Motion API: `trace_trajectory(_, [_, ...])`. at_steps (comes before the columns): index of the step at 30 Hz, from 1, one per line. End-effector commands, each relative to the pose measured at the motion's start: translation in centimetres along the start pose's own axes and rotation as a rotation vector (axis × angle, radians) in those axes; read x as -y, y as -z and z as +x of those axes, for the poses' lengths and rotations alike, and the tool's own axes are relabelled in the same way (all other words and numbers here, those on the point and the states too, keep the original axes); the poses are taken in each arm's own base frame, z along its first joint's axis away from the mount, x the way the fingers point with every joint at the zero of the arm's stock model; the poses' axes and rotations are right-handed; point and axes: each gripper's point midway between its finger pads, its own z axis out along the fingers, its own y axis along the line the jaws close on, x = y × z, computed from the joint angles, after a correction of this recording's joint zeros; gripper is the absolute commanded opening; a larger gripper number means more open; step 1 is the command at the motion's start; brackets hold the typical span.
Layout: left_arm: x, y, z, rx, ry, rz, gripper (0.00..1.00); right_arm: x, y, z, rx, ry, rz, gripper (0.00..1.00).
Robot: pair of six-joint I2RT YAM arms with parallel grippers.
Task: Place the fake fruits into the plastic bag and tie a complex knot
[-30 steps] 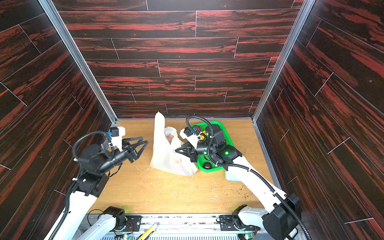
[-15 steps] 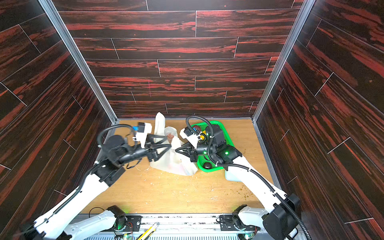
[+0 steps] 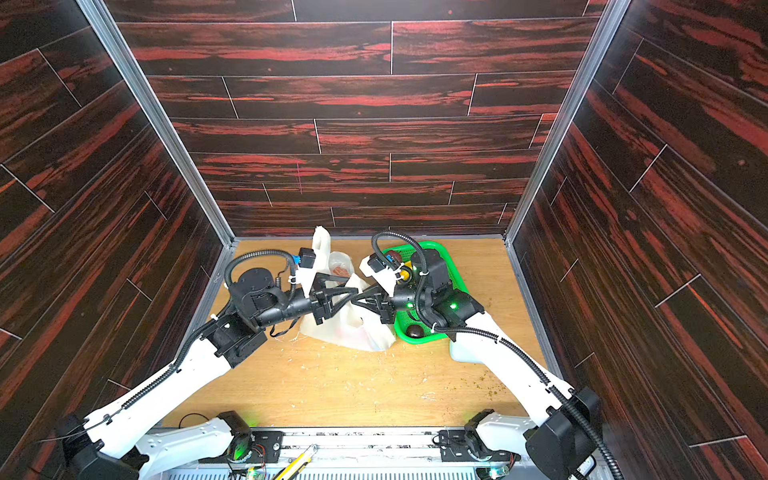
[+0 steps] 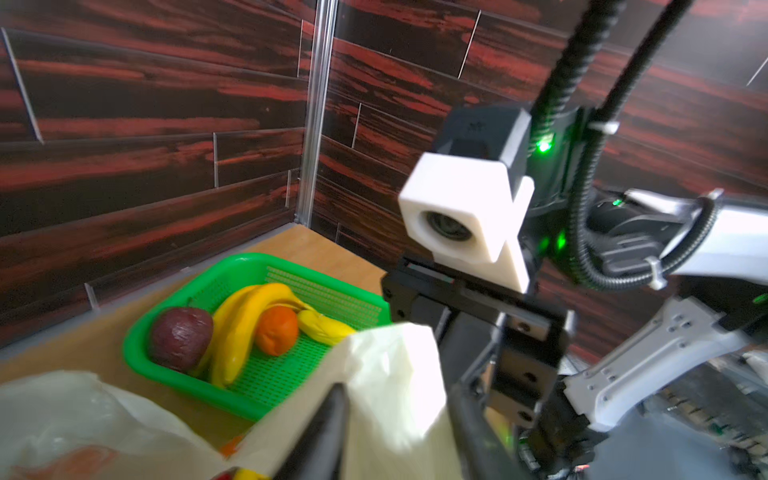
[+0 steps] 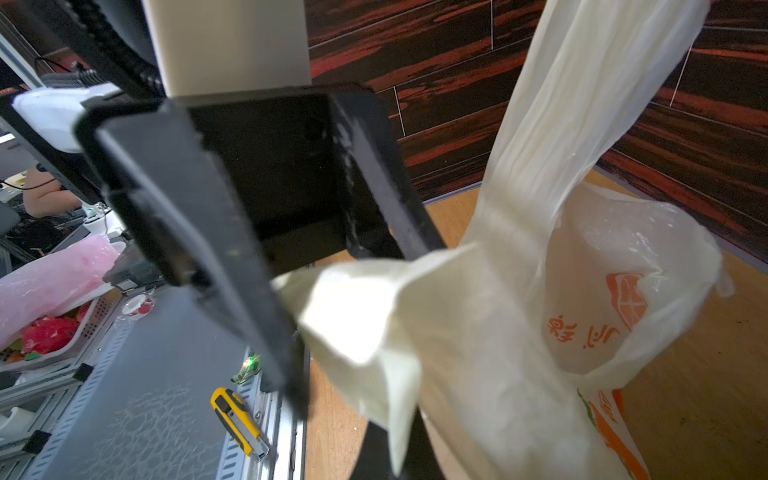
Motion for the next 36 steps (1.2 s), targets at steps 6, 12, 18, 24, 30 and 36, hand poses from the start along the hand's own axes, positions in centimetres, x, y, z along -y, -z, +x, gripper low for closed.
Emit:
trace_trajectory(6, [0.4, 0.6, -2.0, -0.039, -0.111, -0.028, 0.01, -0.5, 1.8, -0.7, 0.007, 0.041, 0.040, 0.36])
trace_trajectory(12, [1.8, 1.7, -2.2, -0.157, -0.227, 0.016, 0.00, -1.0, 6.0, -1.1, 0.042, 0.083, 0.070, 0.63])
trace_trajectory(18, [2.2, 1.6, -2.4, -0.202, -0.250, 0.076, 0.00, -1.1, 8.1, -2.6, 0.142, 0.185, 0.042, 0.90])
trace_trajectory(24, [2.2, 1.3, -3.0, -0.198, -0.253, 0.108, 0.00, -1.2, 6.8, -4.0, 0.224, 0.301, -0.053, 0.96])
trace_trajectory(30, [1.7, 1.0, -3.3, -0.185, -0.244, 0.109, 0.00, -0.4, 4.2, -5.0, 0.239, 0.335, -0.064, 0.98])
trace_trajectory(36, [1.2, 0.7, -3.7, -0.159, -0.235, 0.103, 0.00, -0.9, 1.7, -4.9, 0.242, 0.336, -0.094, 0.96])
